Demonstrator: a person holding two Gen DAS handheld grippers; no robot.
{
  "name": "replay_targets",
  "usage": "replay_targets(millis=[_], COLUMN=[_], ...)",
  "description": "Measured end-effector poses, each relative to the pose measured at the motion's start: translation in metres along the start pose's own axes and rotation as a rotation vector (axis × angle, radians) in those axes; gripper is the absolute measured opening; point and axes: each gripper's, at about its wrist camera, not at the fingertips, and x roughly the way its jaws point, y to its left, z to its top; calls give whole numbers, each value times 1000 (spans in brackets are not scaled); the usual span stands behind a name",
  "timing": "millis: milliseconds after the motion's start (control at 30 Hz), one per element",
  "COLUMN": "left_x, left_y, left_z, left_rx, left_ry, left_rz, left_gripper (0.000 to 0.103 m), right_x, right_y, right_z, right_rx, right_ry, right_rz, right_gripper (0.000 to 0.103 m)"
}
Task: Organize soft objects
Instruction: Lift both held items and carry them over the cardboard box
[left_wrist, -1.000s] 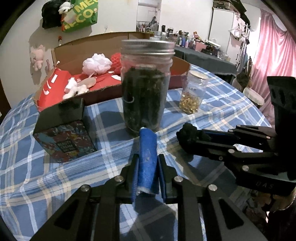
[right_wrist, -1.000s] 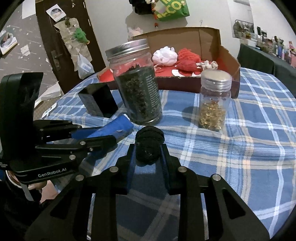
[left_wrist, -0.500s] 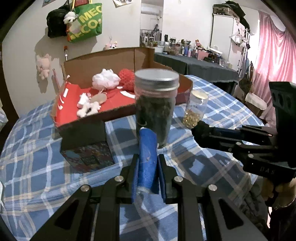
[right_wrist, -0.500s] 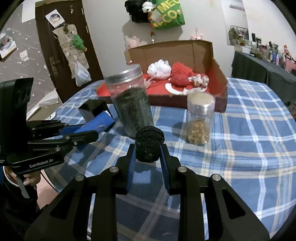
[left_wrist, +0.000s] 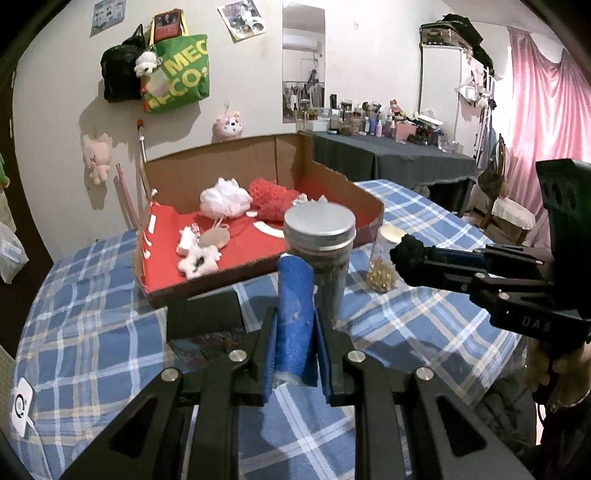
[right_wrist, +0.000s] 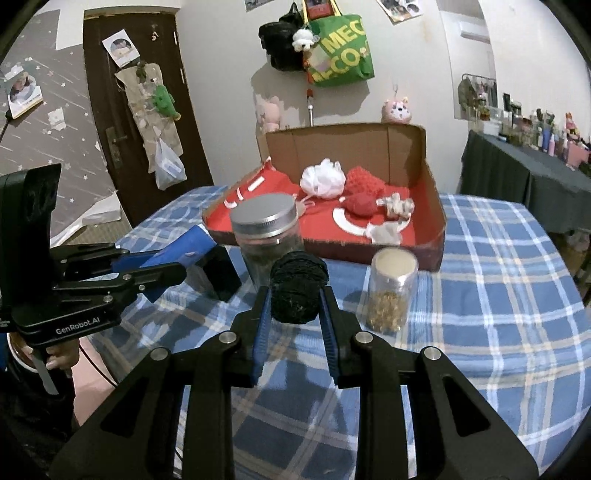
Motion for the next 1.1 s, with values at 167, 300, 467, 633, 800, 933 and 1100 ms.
replay_targets(millis=[167,300,467,633,800,933,1100], left_x=[-10,-14,-16,-10,-2,9,23], left_y=[2,5,12,21,31,42,55], left_z=[8,16,23,31,37,42,51], left_rx=[5,8,5,-3,-11,-21,-29], left_ry=[-27,-43,-52,-45,-35,-19,-1], left_rz=[13,22,35,50,58,61,64], left_gripper=[20,20,20,20,20,20,20], right_x=[-7,-11,-13,-12,-7,-1,10], right_y=[2,5,4,-1,-8,-12,-18], right_z=[13,22,33,44,54,61,71], right_rx=[-18,-34,-43,-45,-43,-44,-44], right_ry=[-23,-41,-57,-65,-65,-58,-52], right_rz=[-6,-10,-12,-24,-34,-40,-47], right_gripper=[25,25,25,25,25,25,25])
